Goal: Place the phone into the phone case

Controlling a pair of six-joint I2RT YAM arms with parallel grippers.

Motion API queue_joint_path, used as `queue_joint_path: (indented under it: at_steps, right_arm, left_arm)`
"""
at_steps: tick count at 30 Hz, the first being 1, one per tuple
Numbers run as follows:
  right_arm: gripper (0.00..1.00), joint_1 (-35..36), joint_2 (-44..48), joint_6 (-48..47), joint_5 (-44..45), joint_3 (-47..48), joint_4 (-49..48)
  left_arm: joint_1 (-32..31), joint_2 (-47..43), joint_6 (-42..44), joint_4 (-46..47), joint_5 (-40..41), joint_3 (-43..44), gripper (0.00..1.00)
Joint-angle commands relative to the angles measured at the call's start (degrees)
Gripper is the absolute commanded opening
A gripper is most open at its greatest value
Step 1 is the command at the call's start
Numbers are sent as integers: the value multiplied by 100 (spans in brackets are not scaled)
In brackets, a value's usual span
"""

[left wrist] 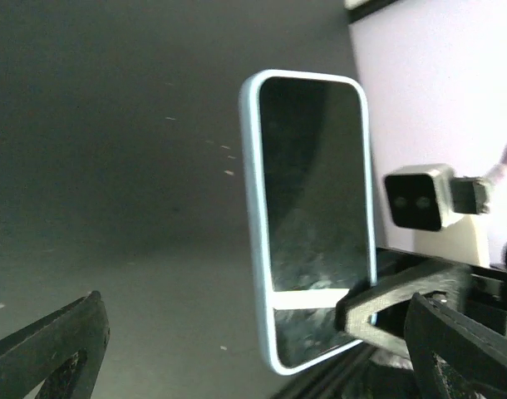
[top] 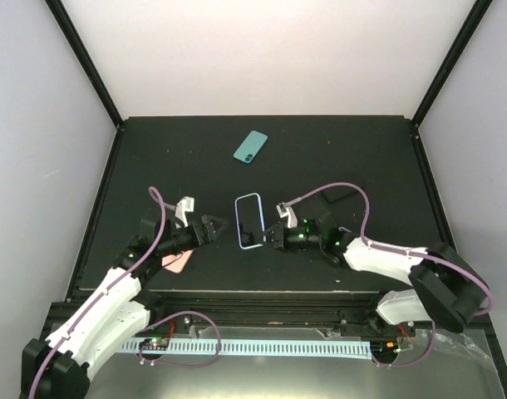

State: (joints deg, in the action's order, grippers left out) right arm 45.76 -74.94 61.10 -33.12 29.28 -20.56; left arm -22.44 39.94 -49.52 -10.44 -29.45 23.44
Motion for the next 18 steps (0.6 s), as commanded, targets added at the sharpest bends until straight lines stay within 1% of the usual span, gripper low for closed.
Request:
queue_joint_path:
  at_steps: [1, 5, 11, 18]
  right_arm:
    - [1, -259, -358, -411, 2, 499, -64]
    - [1, -476, -894, -429, -65, 735, 67]
    - [5, -808, -1552, -336, -51, 851, 13]
    - [6, -1193, -2192, -321, -66, 818, -130]
  left_arm:
    - [360, 220, 438, -950, 637, 327, 99]
    - [797, 633, 606, -1307, 690, 364, 99]
    - [1423, 1300, 561, -1680, 933, 438, 99]
    - [2084, 1572, 482, -1934, 1719, 538, 99]
